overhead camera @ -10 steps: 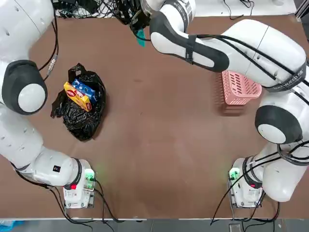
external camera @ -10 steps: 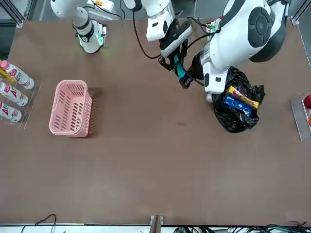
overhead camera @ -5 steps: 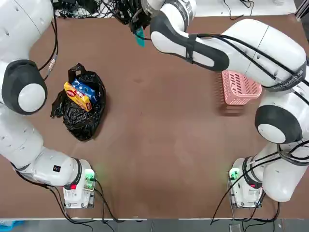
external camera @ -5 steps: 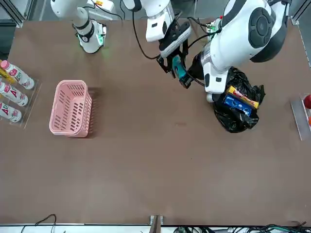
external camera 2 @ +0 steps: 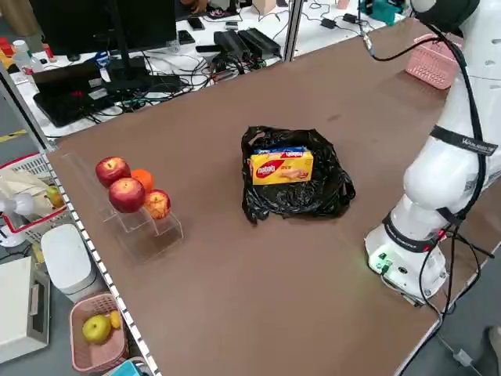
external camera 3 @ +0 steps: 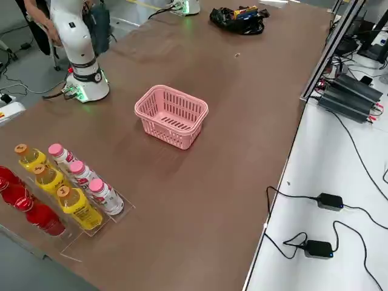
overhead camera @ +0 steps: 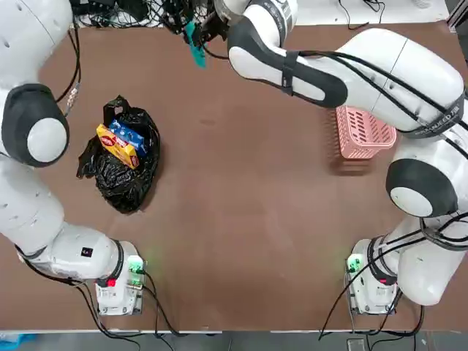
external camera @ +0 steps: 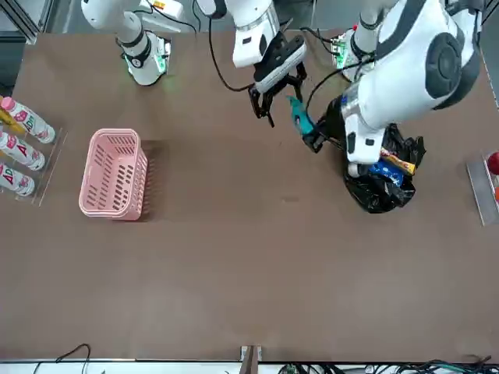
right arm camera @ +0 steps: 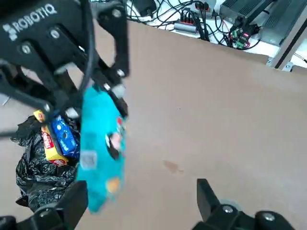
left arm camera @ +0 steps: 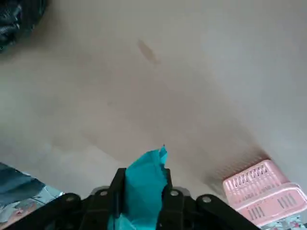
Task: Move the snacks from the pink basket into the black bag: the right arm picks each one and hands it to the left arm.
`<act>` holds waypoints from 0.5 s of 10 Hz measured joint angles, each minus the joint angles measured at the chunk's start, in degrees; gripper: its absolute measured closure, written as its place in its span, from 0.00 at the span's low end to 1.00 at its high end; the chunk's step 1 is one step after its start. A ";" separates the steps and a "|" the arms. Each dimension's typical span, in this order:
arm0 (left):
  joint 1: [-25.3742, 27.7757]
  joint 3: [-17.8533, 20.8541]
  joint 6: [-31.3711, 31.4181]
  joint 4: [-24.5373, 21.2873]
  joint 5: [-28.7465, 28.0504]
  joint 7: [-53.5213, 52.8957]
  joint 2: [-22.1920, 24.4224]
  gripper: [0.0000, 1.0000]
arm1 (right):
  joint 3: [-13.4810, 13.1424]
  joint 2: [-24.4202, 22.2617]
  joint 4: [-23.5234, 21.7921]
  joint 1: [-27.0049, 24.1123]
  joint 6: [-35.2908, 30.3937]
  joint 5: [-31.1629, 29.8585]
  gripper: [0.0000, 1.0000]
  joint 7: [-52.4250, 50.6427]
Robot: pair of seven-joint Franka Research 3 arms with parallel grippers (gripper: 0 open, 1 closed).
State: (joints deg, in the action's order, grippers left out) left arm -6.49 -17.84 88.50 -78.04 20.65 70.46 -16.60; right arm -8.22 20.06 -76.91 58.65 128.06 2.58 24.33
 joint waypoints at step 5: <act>10.52 0.28 -3.66 -3.77 -11.65 -2.98 -4.62 0.67 | -1.08 -0.44 0.13 -7.37 -5.29 -0.17 0.00 -4.90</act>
State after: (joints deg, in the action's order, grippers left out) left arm 4.03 -17.56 84.84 -81.82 9.00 67.48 -21.22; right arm -9.30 19.63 -76.79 51.27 122.77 2.41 19.43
